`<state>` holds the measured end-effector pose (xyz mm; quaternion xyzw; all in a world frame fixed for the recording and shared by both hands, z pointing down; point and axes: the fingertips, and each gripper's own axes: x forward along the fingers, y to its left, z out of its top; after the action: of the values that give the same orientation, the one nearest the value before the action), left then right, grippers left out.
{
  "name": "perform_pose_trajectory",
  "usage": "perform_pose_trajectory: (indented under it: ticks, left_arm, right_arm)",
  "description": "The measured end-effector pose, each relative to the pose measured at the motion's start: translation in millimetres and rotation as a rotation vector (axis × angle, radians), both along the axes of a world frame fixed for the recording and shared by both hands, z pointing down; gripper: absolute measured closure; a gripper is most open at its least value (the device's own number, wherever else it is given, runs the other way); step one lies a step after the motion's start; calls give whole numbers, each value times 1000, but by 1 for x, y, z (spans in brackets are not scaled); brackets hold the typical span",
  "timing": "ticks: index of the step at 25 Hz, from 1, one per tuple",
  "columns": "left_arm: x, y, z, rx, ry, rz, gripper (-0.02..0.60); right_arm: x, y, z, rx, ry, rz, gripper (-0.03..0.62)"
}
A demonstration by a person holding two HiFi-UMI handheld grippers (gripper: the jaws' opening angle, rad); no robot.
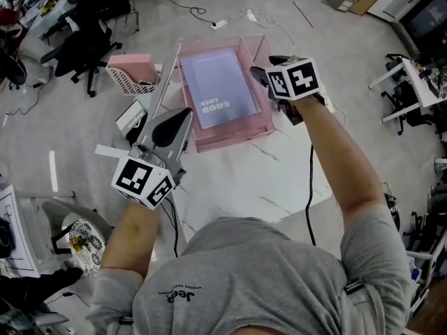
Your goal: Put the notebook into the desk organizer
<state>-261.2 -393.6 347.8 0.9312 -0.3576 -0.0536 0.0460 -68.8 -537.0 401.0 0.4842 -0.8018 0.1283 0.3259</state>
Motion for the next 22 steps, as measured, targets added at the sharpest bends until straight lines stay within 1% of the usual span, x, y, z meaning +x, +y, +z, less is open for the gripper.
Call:
perform_pose_trajectory:
  ticks: [4,6,9,11,14,17,19,22]
  left_arm:
    - [21,4,-2,5,-5,33,525]
    - [31,6,-4,5,-9,46,525]
    - [52,11,-7,6,-15,79,525]
    - [75,14,-9,9,-17,124,525]
    - [120,23,-12,20,-18,208,525]
    - [180,41,-16,29,-20,294,525]
    - [227,59,-21,27,-15,366,525]
    - [300,93,-25,34,-15,490,525]
  right_arm:
    - [19,13,-4,10,-27,17,353]
    - [26,20,-10,22,-66,20,353]
    - [39,39,-28,59,-194,13,353]
    - [59,59,-43,95,-271,31,355]
    - [103,97,-61,160,-337,74,355]
    - [160,143,-74,210,-387,128,356]
    - [206,182,-79,242,-396,193,356]
    - [280,250,-84,292,-382,315,356]
